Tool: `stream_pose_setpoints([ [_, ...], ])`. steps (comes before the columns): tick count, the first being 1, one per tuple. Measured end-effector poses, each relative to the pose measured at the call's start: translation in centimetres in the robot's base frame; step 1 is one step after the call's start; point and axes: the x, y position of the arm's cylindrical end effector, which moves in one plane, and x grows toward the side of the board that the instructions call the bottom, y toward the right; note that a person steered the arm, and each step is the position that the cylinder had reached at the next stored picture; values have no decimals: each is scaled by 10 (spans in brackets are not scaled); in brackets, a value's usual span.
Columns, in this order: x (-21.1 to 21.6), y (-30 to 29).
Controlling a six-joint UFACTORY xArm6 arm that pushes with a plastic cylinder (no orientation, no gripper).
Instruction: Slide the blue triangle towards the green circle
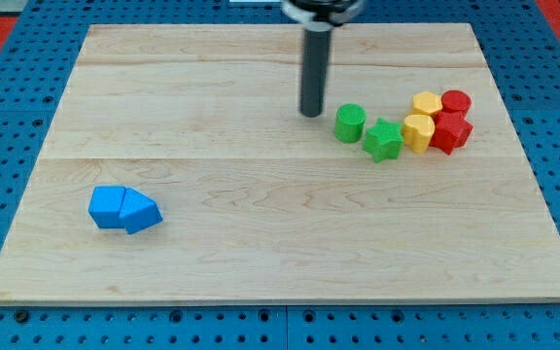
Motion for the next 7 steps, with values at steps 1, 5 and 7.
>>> stream_pose_setpoints([
  [1,65,-10],
  [5,136,-228],
  [7,102,-202],
])
